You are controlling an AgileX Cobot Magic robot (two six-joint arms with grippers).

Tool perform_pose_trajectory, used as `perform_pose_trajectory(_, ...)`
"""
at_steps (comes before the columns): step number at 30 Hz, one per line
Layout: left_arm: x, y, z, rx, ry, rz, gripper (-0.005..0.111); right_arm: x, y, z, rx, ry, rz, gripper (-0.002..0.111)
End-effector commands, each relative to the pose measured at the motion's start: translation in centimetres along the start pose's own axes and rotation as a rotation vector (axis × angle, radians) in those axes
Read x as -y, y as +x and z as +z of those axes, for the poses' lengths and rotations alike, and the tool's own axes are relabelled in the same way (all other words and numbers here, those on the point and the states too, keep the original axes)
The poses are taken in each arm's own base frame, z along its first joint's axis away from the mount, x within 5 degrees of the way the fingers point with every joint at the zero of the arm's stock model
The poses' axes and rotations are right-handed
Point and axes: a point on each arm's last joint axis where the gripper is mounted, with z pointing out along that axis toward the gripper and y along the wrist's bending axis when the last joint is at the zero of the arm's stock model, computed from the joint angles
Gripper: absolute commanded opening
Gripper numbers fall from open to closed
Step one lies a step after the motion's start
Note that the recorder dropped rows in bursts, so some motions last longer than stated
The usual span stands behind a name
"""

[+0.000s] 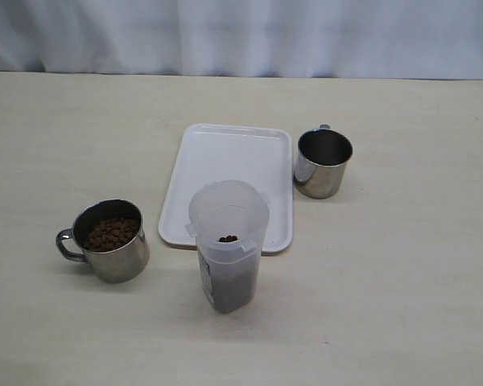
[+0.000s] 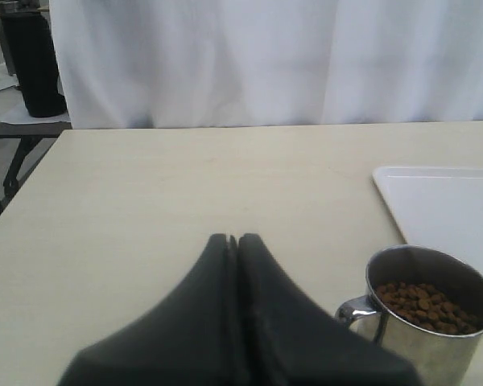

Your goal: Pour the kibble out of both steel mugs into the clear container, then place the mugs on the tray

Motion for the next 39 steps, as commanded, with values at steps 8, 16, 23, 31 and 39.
perform_pose_trajectory(8, -0.01, 0.00, 0.01, 0.007, -0.003, 0.001, 0.000, 0.50, -0.35, -0.39, 0.076, 0.086, 0.012, 0.005)
perform_pose_trajectory(16, -0.01, 0.00, 0.01, 0.007, -0.003, 0.001, 0.000, 0.59, -0.36, -0.40, 0.079, 0.102, 0.013, 0.005)
perform_pose_trajectory(23, -0.01, 0.00, 0.01, 0.007, -0.003, 0.001, 0.000, 0.66, -0.08, -0.39, 0.046, 0.111, -0.003, 0.005)
perform_pose_trajectory(31, -0.01, -0.04, 0.01, 0.012, -0.003, 0.001, 0.000, 0.70, -0.02, -0.39, 0.039, 0.115, -0.018, 0.005)
perform_pose_trajectory(39, -0.01, -0.04, 0.01, 0.012, -0.003, 0.001, 0.000, 0.93, 0.00, -0.42, 0.039, 0.137, 0.014, 0.005)
